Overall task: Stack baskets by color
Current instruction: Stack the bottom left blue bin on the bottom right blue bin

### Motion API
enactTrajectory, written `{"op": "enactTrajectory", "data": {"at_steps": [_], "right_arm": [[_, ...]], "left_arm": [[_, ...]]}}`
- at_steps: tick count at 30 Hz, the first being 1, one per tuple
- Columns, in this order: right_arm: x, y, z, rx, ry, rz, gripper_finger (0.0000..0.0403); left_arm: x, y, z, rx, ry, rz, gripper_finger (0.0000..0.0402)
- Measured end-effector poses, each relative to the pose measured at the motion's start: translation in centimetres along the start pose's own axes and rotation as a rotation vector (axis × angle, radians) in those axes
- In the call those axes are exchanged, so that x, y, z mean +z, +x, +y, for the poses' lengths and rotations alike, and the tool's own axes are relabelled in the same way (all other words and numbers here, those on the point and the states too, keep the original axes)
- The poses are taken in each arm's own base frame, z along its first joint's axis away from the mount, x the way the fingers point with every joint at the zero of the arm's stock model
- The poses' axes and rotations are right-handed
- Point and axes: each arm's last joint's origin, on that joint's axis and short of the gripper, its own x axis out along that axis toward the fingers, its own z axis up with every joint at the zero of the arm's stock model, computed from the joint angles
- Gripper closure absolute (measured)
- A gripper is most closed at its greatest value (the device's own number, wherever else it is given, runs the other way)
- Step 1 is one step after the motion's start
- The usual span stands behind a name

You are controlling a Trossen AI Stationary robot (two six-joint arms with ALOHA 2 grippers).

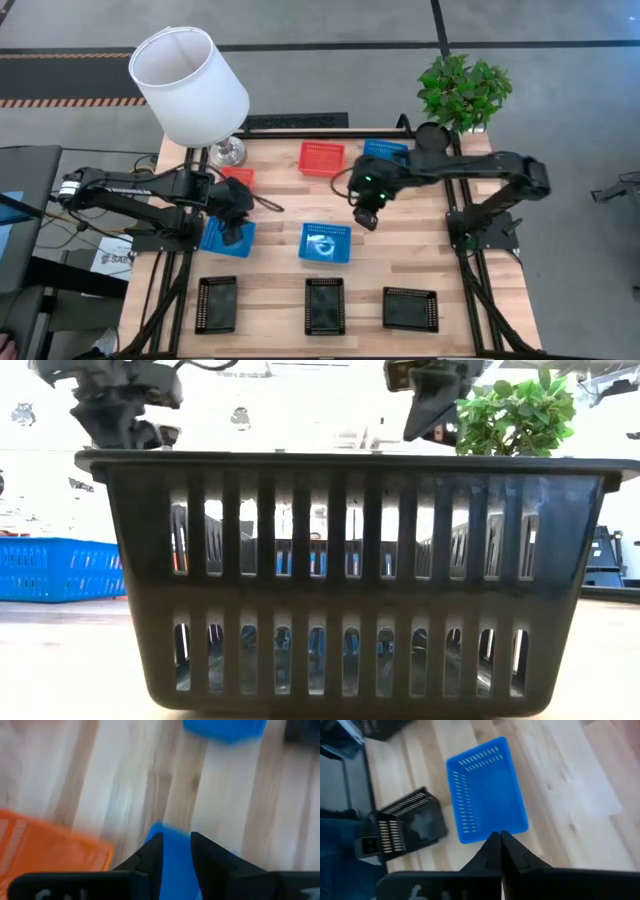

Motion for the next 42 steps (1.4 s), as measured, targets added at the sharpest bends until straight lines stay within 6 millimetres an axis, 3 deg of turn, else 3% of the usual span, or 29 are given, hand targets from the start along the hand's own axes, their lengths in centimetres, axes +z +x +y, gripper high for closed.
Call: {"op": "enactTrajectory", "data": {"at_steps": [4,9,17,23,27,33,42], "right_arm": [[-1.3,-0.2,0.6,0.049,0.017,-0.055,0.0394],[-2.1,0.2,1.0,0.056,0.014,-0.038,0.0393],[-2.3,0.7,1.6,0.065,0.001,-0.020,0.0393],[-2.3,0.7,1.5,0.064,-0.003,-0.020,0.0392],[-2.3,0.7,1.5,0.063,-0.010,-0.021,0.0393],[-2.2,0.7,1.3,0.061,-0.005,-0.024,0.0393],[-2.2,0.7,1.4,0.066,-0.003,-0.022,0.0394]], "left_arm": [[-0.9,0.6,0.1,-0.002,0.113,0.107,0.0295],[-1.7,1.5,-0.3,-0.137,0.170,0.165,0.0291],[-3.0,1.9,-3.2,-0.356,0.304,0.225,0.0291],[-3.8,1.9,-4.7,-0.271,0.358,0.217,0.0291],[-4.5,3.0,-5.1,-0.240,0.331,0.202,0.0291],[-5.9,4.6,-5.0,-0.199,0.286,0.241,0.0291],[-6.0,4.9,-4.8,-0.136,0.242,0.232,0.0291]]}}
